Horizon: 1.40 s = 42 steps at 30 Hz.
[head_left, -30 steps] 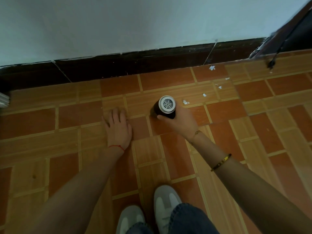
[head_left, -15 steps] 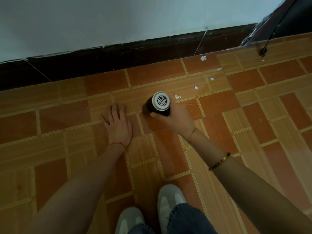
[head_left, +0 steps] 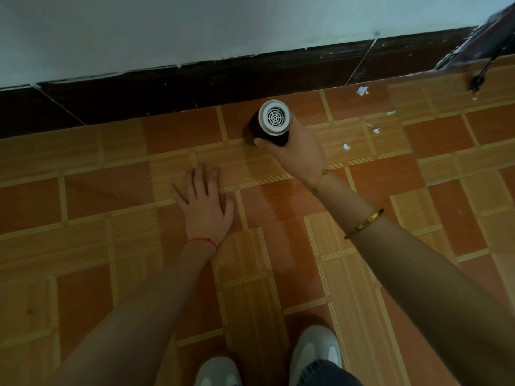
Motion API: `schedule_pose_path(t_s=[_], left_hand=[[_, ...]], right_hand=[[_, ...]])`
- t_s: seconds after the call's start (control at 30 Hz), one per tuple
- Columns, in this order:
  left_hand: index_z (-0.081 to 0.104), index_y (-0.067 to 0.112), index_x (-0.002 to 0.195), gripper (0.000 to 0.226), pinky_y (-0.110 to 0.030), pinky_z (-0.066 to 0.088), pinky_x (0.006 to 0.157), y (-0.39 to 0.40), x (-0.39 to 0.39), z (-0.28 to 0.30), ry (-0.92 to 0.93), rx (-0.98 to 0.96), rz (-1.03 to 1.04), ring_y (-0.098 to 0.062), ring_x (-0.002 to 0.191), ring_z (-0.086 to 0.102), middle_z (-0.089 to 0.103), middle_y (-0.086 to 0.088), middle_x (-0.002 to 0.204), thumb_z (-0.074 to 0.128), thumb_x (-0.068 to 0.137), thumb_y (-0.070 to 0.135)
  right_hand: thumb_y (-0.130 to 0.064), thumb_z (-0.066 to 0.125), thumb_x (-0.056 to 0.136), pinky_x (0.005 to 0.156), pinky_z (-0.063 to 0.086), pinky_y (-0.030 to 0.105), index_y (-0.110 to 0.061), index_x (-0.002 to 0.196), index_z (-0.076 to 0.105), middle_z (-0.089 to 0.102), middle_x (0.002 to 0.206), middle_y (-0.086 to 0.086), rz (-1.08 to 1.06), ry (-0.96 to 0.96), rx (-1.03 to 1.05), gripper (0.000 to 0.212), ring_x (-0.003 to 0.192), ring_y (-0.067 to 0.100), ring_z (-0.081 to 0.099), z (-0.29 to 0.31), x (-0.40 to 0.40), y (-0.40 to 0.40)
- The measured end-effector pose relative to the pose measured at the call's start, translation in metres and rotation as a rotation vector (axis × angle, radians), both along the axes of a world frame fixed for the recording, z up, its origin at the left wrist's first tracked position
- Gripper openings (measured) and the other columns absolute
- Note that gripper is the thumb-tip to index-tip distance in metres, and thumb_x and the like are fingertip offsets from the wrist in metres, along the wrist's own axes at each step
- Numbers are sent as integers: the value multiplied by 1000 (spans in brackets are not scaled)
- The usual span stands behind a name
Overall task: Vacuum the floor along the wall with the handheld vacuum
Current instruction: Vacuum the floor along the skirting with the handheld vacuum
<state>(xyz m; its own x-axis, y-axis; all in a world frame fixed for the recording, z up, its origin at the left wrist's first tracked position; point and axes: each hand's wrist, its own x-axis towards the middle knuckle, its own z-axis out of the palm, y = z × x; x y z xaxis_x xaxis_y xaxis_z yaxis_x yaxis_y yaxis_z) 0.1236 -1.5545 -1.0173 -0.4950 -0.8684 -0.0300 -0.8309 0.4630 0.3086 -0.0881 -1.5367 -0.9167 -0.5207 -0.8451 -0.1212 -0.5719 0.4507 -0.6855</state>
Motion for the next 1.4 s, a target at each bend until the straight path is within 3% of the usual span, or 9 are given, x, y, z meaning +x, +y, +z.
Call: schedule_pose_path(t_s=[0.1,0.2,0.47,0.63,0.77,1.0,1.13,1.4], left_hand=[[34,19,151,62,-70,3,116,-1,-1,0,-18,-15,5,-35,149,20,29,-14,159,44,94,42],[33,18,152,63,-71,5,116,0,-2,-1,-35,-27,7,-35,149,19,28,-13,159,43,94,43],[33,19,152,63,-71,6,116,1,-3,-1,-38,-25,13,-34,150,18,28,-12,160,44,95,43],[34,20,151,63,-70,5,116,0,-3,-2,-15,-22,23,-33,150,18,29,-10,159,43,94,45],[34,21,151,63,-69,3,117,-1,-2,-2,-6,-21,26,-32,150,17,28,-10,159,43,93,46],[37,21,150,61,-68,2,118,-1,-2,0,13,-24,24,-32,150,18,31,-10,157,43,94,46],[36,21,150,63,-68,3,118,-1,-2,0,6,-24,23,-32,150,18,31,-10,157,41,93,46],[36,21,150,63,-69,5,117,0,-2,1,-16,-19,16,-32,149,19,31,-11,158,41,94,49]], right_hand=[[-57,70,77,93,51,35,-22,137,46,63,126,-7,105,-21,24,74,116,12,58,-4,5,-8],[-54,72,77,92,51,30,-21,137,47,64,125,-6,74,-28,-9,73,115,12,59,-7,0,-13],[-58,69,78,86,54,44,-17,140,42,67,120,4,-86,131,-3,79,110,25,63,-5,-37,-30],[-53,72,78,93,52,35,-17,138,45,65,124,0,63,7,-15,75,115,18,61,-6,-21,-35],[-54,72,78,96,51,37,-22,139,45,64,127,-3,169,-32,-7,74,118,16,59,-8,-9,-40],[-55,71,79,89,54,40,-17,137,46,66,123,2,-71,67,-39,73,112,22,62,-5,-37,-32],[-50,73,79,90,51,32,-17,135,48,65,124,0,-126,56,-44,70,115,19,60,-1,-48,-16],[-45,74,79,86,47,23,-22,134,49,64,120,-7,165,-104,63,65,109,8,58,10,-21,25]])
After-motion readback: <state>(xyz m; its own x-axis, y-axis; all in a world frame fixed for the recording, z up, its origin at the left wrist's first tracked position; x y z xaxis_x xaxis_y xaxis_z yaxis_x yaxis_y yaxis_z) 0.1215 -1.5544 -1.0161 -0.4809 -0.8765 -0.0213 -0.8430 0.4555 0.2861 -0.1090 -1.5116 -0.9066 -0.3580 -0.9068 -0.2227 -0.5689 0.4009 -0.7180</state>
